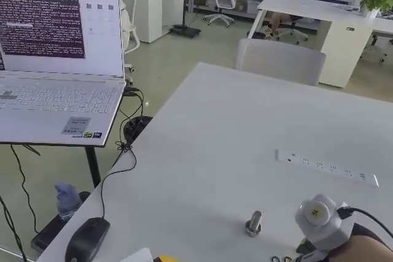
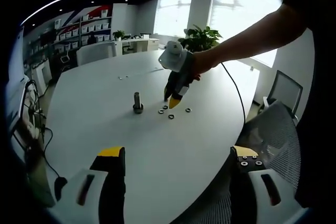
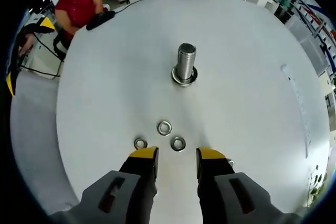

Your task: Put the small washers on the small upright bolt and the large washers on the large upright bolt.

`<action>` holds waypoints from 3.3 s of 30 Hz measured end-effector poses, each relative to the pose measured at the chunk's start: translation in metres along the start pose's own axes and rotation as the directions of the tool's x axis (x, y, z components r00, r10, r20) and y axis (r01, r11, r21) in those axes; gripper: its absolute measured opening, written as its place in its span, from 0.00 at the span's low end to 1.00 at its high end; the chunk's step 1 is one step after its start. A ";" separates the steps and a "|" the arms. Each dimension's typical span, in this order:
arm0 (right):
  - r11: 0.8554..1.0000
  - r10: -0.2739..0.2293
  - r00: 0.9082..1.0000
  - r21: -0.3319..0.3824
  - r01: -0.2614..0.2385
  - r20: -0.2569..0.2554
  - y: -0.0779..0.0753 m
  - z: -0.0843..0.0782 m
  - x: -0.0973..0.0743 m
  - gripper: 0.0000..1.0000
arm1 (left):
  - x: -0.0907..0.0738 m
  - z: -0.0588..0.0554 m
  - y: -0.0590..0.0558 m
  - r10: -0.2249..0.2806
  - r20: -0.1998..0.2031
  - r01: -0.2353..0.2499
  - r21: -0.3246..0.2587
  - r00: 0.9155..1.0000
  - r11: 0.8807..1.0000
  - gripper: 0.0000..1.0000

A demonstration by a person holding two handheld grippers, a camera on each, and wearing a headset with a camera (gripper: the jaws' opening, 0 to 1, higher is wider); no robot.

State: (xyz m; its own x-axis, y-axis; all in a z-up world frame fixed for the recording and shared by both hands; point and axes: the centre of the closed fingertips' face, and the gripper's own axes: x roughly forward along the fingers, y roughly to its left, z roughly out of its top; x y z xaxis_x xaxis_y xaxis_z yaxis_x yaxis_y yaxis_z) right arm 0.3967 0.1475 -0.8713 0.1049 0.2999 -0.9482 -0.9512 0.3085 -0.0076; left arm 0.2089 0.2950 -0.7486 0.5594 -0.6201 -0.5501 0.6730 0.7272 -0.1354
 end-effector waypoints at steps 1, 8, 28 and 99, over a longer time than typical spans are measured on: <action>1.000 0.001 1.000 0.000 -0.001 -0.003 0.000 -0.001 0.001 0.30 | 0.000 0.000 0.000 0.000 -0.001 0.000 0.000 1.000 1.000 0.82; 1.000 0.003 1.000 -0.015 -0.003 -0.013 0.002 -0.001 0.003 0.30 | 0.001 -0.003 -0.001 -0.005 -0.004 0.005 -0.010 1.000 1.000 0.81; 0.999 0.004 0.999 -0.051 -0.007 -0.053 -0.001 0.004 0.011 0.22 | -0.001 -0.006 0.001 0.006 -0.001 -0.006 -0.023 1.000 1.000 0.81; 1.000 -0.008 0.996 0.030 0.011 -0.091 -0.001 -0.019 -0.042 0.13 | 0.007 0.004 -0.002 -0.002 0.007 0.002 0.017 1.000 1.000 0.83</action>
State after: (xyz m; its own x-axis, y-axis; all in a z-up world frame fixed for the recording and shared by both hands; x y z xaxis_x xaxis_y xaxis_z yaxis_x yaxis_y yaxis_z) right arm 0.3872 0.1172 -0.8372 0.0855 0.2139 -0.9731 -0.9409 0.3385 -0.0083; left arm 0.2133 0.2875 -0.7486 0.5615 -0.6239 -0.5436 0.6823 0.7207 -0.1224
